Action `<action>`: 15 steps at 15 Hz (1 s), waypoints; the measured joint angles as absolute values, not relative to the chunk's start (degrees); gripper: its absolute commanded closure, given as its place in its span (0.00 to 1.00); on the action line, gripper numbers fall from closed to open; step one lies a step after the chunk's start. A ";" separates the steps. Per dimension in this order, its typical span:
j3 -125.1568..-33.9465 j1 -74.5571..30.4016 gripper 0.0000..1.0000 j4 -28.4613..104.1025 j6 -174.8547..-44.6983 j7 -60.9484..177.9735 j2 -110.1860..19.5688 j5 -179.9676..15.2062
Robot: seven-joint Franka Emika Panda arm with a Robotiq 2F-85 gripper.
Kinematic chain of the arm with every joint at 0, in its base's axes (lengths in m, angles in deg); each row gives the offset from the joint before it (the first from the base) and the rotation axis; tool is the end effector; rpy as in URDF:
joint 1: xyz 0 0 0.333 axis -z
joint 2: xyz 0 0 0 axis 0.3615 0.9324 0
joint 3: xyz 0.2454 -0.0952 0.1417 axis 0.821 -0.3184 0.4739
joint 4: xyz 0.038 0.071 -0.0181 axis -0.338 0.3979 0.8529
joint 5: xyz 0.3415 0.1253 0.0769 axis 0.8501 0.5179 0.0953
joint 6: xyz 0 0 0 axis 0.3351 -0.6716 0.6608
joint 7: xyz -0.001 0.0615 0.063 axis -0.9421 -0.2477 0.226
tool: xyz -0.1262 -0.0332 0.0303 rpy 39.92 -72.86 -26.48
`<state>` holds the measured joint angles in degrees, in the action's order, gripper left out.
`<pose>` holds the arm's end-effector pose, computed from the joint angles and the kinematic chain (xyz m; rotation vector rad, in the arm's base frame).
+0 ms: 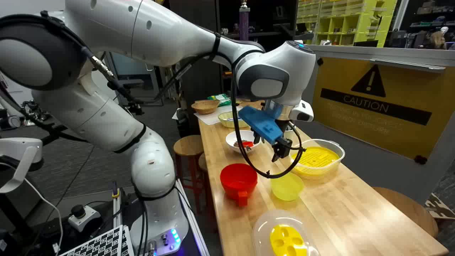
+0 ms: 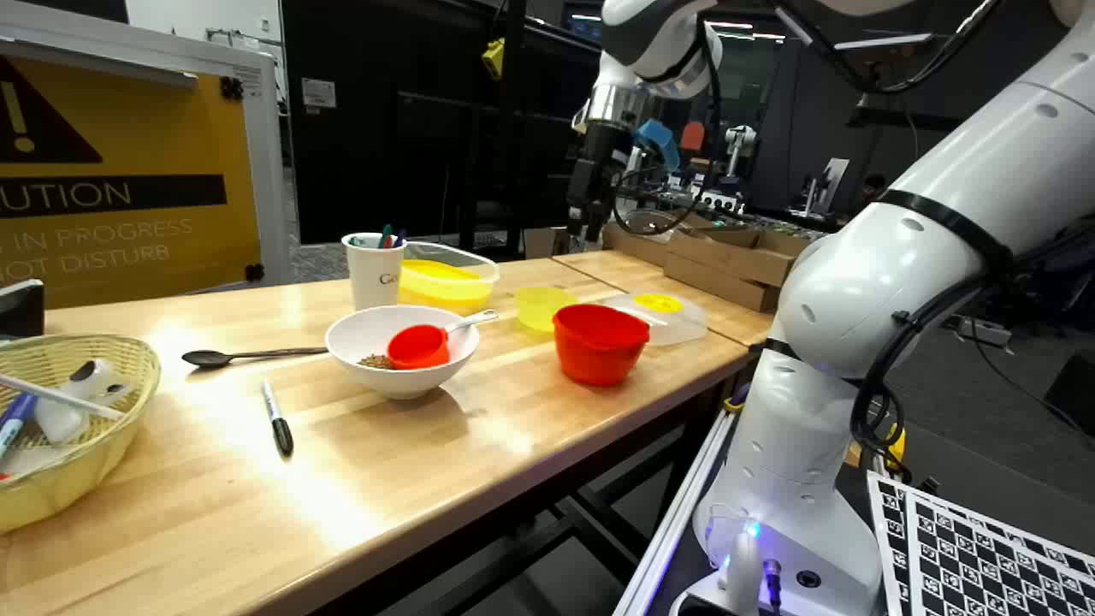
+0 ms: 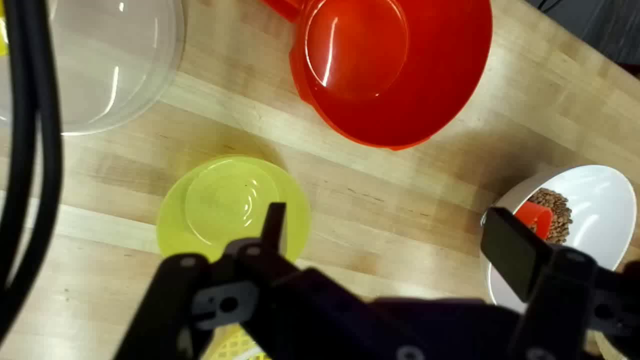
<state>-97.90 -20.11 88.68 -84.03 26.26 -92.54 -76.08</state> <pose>0.3395 -0.1385 0.4174 -2.8678 -0.1620 -0.0160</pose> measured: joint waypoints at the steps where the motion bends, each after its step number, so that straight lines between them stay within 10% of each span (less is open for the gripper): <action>1: -97.90 -20.11 0.00 88.68 -84.03 26.26 -92.54 -76.08; 15: -96.99 -19.19 0.00 88.68 -84.01 26.24 -92.29 -76.08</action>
